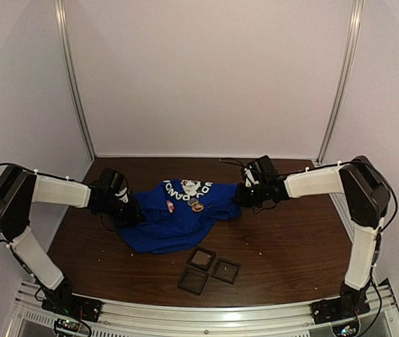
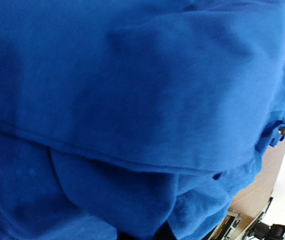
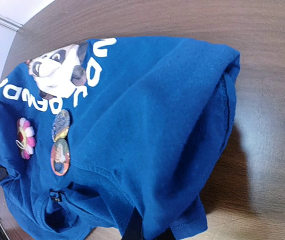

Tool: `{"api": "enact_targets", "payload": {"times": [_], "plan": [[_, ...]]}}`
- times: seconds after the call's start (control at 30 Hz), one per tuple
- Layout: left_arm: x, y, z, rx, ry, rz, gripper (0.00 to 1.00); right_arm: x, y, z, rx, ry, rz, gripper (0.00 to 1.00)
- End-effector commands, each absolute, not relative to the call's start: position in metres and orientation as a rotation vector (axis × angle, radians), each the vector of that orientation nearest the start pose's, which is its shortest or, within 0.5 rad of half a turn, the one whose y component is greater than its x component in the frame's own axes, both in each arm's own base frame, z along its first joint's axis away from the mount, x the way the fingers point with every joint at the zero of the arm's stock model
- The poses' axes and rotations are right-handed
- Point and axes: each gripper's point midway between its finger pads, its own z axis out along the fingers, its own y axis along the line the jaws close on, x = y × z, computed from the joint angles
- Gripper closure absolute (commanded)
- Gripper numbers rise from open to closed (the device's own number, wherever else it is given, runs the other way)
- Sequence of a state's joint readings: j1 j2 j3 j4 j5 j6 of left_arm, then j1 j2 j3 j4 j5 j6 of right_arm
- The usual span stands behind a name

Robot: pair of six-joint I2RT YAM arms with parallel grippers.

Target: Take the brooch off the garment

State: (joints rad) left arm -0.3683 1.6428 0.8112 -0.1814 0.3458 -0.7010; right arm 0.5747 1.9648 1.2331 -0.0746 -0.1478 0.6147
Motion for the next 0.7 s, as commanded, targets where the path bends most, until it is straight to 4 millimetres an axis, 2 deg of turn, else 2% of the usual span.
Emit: {"api": "enact_targets", "payload": {"times": [0.0,0.1,0.13,0.23,0.33,0.47,0.57,0.67], "plan": [[0.355,-0.200,0.108,-0.271,2.508,-0.895,1.00,0.431,0.298,0.149,-0.040,2.333,0.737,1.00],[0.360,-0.194,0.161,-0.236,2.403,-0.879,1.00,0.431,0.293,0.194,-0.057,2.252,0.733,1.00],[0.361,-0.190,0.180,-0.233,2.364,-0.884,1.00,0.429,0.292,0.218,-0.068,2.208,0.745,1.00],[0.356,-0.175,0.234,-0.229,2.242,-0.928,1.00,0.419,0.288,0.268,-0.101,2.122,0.778,1.00],[0.342,-0.158,0.286,-0.212,2.134,-0.949,1.00,0.402,0.279,0.319,-0.125,2.021,0.803,1.00],[0.314,-0.139,0.337,-0.191,2.026,-0.954,1.00,0.378,0.261,0.381,-0.126,1.875,0.832,1.00],[0.300,-0.133,0.364,-0.163,1.970,-0.941,1.00,0.367,0.256,0.409,-0.128,1.797,0.859,1.00],[0.302,-0.134,0.369,-0.148,1.976,-0.937,1.00,0.376,0.259,0.411,-0.109,1.783,0.862,1.00]]}}
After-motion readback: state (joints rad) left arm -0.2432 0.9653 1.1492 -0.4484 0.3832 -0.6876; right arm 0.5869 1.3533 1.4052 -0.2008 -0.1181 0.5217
